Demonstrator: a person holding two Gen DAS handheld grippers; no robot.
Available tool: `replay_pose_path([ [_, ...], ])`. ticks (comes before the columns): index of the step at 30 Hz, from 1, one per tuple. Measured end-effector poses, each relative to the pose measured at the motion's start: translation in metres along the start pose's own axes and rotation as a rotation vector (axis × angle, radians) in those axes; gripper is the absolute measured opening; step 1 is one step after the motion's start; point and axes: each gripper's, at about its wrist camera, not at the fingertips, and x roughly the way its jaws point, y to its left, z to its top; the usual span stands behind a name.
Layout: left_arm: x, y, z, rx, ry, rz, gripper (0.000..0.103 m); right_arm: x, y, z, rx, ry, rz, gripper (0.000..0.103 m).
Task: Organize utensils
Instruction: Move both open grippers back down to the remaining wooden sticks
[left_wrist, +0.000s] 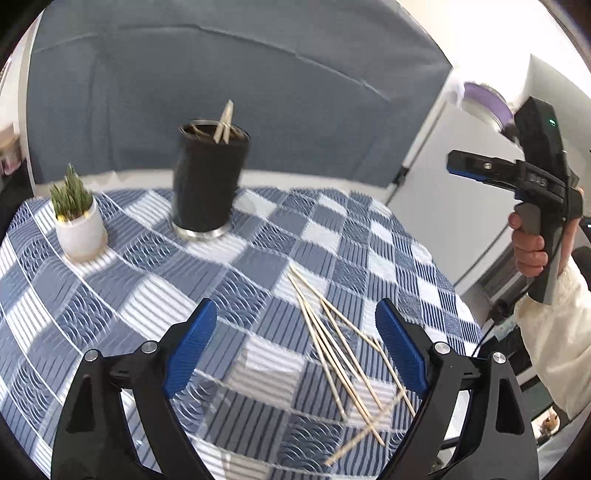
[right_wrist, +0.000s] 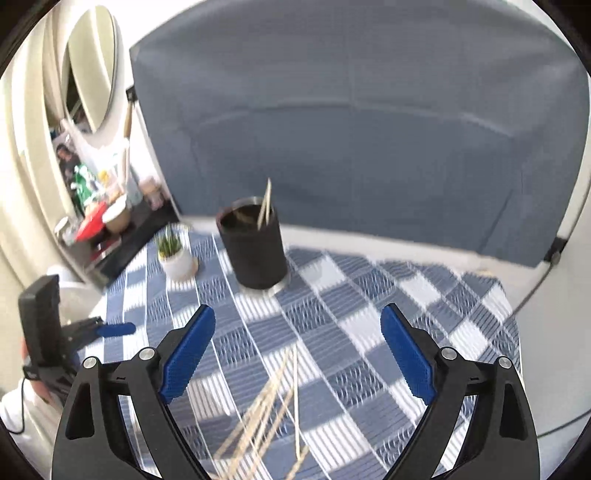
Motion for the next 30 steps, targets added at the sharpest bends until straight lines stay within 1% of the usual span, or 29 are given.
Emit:
replay_pose_path([
  [3,0.006,-0.022,-0.022,0.048,0.044,0.002,0.086,0.006,-0.004,-0.025,-0.016,0.065,0.005,0.087],
  [7,0.018,-0.053,-0.054,0.148,0.130,0.007,0.086,0.026,-0.005,-0.070,-0.038,0.209,-0.005,0.087],
  [10,0.026,-0.073,-0.074,0.215,0.179,0.003,0.086,0.042,-0.003,-0.104,-0.044,0.315,0.026,0.087],
  [16,0.044,-0.103,-0.104,0.361,0.268,-0.002,0.086,0.074,0.000,-0.158,-0.027,0.487,-0.022,0.087],
  [18,0.052,-0.109,-0.111,0.406,0.291,0.004,0.086,0.083,-0.001,-0.170,-0.013,0.525,-0.045,0.087],
  [20,0.057,-0.112,-0.117,0.427,0.311,0.000,0.086,0.092,-0.005,-0.179,0.010,0.553,-0.073,0.087],
  [22,0.063,-0.113,-0.121,0.444,0.338,-0.004,0.085,0.099,-0.008,-0.185,0.055,0.587,-0.068,0.087],
  [25,0.070,-0.112,-0.123,0.460,0.373,-0.003,0.080,0.106,-0.011,-0.188,0.097,0.604,-0.055,0.087],
  [28,0.079,-0.113,-0.123,0.476,0.413,0.011,0.071,0.113,-0.010,-0.190,0.103,0.630,-0.082,0.087],
  [30,0.083,-0.114,-0.123,0.484,0.443,0.013,0.069,0.116,-0.009,-0.189,0.110,0.644,-0.087,0.085],
])
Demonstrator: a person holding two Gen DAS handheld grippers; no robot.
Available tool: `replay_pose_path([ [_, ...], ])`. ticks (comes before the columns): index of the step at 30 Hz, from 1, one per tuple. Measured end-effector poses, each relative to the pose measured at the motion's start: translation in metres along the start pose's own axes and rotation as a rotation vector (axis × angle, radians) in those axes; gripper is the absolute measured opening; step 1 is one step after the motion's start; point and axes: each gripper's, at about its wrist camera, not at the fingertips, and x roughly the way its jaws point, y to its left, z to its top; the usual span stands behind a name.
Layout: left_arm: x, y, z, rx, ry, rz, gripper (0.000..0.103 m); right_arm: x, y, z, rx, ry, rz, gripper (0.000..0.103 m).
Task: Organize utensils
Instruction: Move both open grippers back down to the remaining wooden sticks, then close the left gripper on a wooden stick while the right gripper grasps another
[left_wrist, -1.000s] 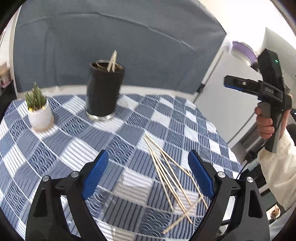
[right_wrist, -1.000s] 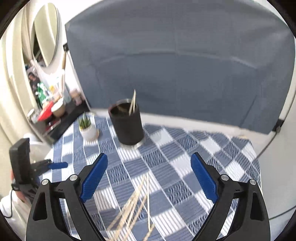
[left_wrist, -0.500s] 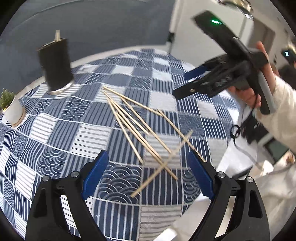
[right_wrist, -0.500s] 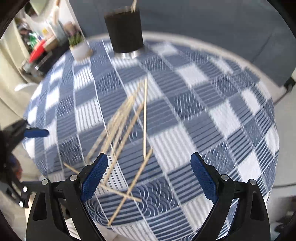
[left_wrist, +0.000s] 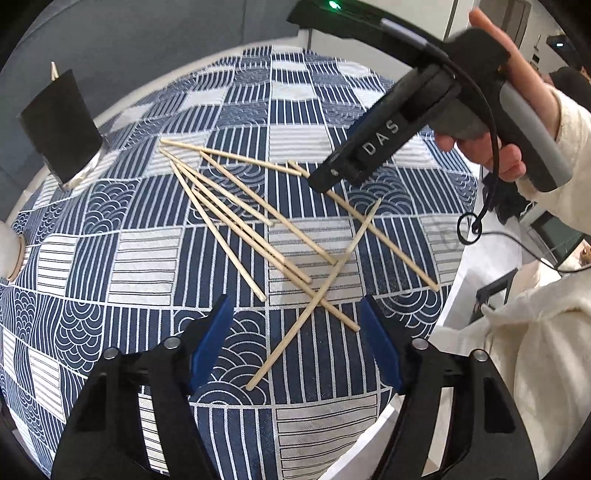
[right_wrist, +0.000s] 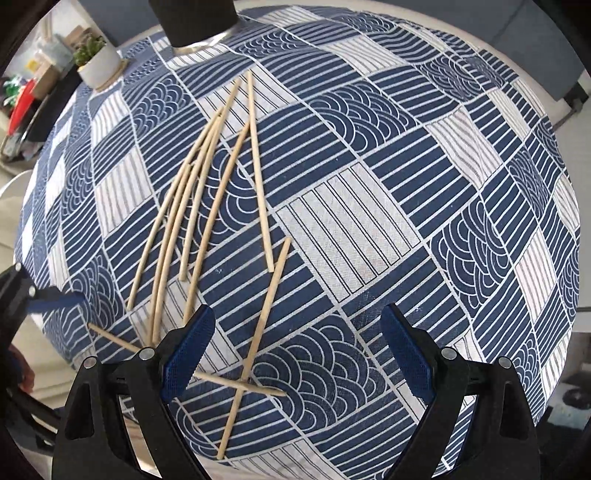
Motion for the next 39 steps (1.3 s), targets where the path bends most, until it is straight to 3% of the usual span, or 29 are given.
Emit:
replay_pose_path([
  [2,0.006,0.000,0.000,0.016,0.045,0.001,0.060,0.006,0.000,0.001,0.003,0.029,-0.009,0.082],
  [3,0.008,0.000,-0.001,0.023,0.063,-0.002,0.060,0.009,-0.001,0.002,0.007,0.041,-0.012,0.075],
  [5,0.013,0.001,-0.001,0.041,0.098,0.001,0.058,0.019,-0.003,0.002,0.018,0.089,-0.009,0.072],
  [10,0.029,0.004,0.000,0.091,0.182,0.028,0.051,0.020,-0.001,0.002,0.003,0.082,-0.060,0.065],
  [13,0.034,-0.001,0.003,0.139,0.208,0.038,0.045,0.018,-0.002,0.003,0.017,0.077,-0.065,0.054],
  [16,0.036,0.001,0.006,0.110,0.225,0.008,0.037,0.013,-0.010,0.004,0.032,0.068,-0.067,0.030],
  [18,0.036,0.006,0.007,0.070,0.251,0.011,0.027,0.010,-0.017,0.004,0.044,0.062,-0.067,0.006],
  [19,0.037,0.009,0.009,0.046,0.262,0.017,0.017,0.009,-0.023,0.004,0.051,0.059,-0.076,0.005],
  [22,0.038,0.017,0.009,-0.031,0.286,0.019,0.006,0.008,-0.035,0.004,0.080,0.060,-0.034,0.005],
  [25,0.035,0.016,0.003,-0.053,0.304,0.032,0.005,0.005,-0.051,0.003,0.111,0.049,-0.080,0.005],
  [33,0.015,0.030,-0.025,-0.192,0.298,0.016,0.005,-0.008,-0.094,-0.003,0.207,0.027,-0.095,0.005],
  [39,-0.006,0.053,-0.045,-0.277,0.291,0.078,0.005,-0.030,-0.124,0.001,0.238,-0.018,-0.105,0.005],
])
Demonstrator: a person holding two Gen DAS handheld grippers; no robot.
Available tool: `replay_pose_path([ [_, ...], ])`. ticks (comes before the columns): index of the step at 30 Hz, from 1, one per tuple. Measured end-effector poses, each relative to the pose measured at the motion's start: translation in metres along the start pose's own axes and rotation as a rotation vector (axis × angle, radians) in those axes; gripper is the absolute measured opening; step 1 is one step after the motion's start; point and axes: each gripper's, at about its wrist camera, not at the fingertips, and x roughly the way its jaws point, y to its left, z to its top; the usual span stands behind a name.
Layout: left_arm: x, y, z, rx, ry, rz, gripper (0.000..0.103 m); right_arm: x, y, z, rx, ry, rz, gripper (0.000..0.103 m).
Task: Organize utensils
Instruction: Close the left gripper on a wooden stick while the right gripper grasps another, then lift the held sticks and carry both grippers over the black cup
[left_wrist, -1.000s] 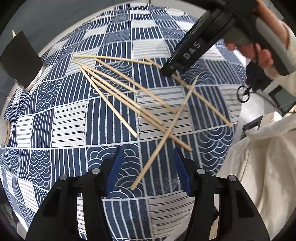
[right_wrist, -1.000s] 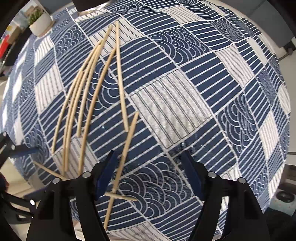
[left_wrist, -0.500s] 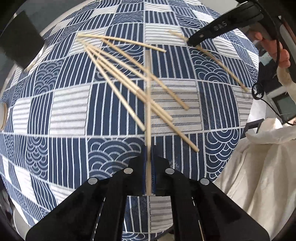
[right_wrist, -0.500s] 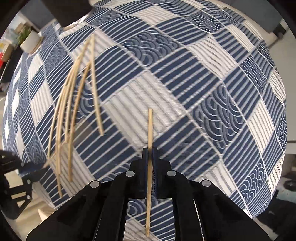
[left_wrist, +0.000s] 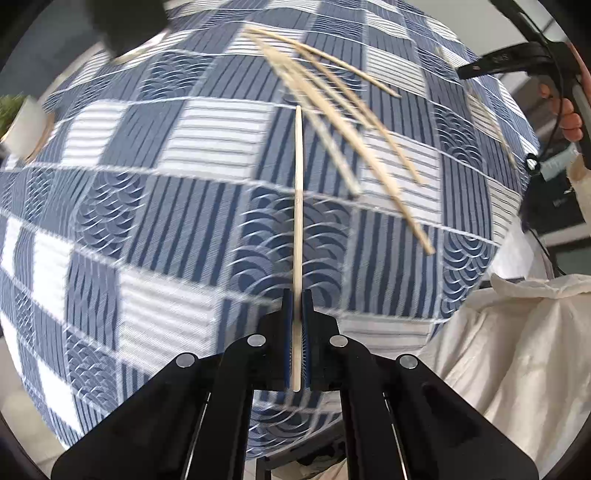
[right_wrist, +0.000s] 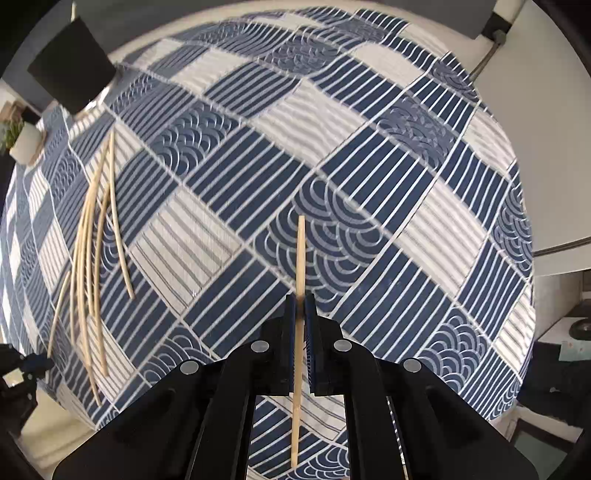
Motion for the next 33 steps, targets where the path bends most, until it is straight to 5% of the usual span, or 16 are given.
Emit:
replay_pose_path([
  [6,-0.022,0.024,-0.012,-0.061,-0.020,0.049,0.005,-0.035,-0.018,0.020,-0.014,-0.083,-0.001,0.005],
  [16,-0.079,0.074,-0.021,-0.232,-0.157,0.060,0.005,-0.092,0.018,0.042,-0.036,-0.217,0.040,0.005],
  [33,-0.193,0.142,0.037,-0.263,-0.335,0.058,0.005,-0.172,0.096,0.106,-0.080,-0.360,0.154,0.005],
])
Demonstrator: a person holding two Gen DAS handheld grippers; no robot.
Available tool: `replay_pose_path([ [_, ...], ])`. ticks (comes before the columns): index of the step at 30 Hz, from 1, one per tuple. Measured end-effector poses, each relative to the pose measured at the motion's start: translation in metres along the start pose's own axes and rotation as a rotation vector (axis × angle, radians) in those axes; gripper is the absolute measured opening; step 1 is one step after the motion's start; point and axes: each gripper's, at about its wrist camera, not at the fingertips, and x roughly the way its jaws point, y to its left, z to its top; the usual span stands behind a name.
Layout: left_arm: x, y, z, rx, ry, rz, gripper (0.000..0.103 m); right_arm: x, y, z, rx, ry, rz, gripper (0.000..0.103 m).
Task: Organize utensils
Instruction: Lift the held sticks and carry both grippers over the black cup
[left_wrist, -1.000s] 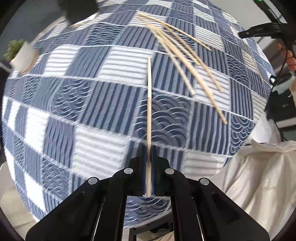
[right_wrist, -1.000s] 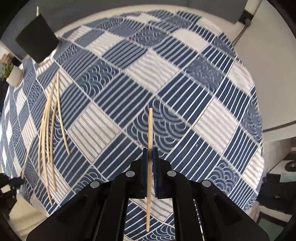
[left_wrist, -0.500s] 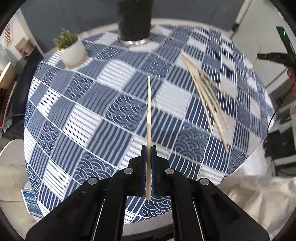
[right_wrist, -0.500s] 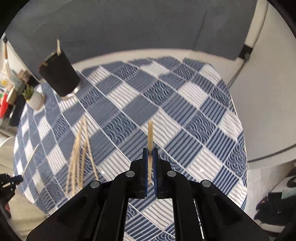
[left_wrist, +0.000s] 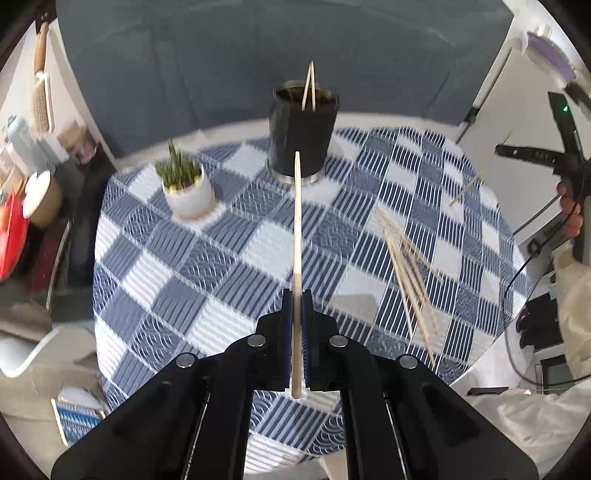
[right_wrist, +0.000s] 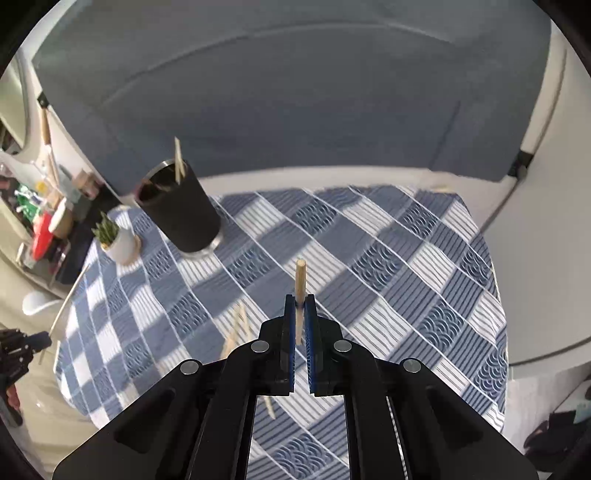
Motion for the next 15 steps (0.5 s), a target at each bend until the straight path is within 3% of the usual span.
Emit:
replay_pose_path([
  [8,-0.018,0.019,0.069,0.092,-0.015,-0.016,0.005,-0.019,0.049,0.051,0.008,-0.073,0.010,0.005],
  [15,0.001,0.031,0.126,0.213,0.075,-0.083,0.005,-0.016,0.093,0.081,0.023,-0.116,0.014,0.005],
])
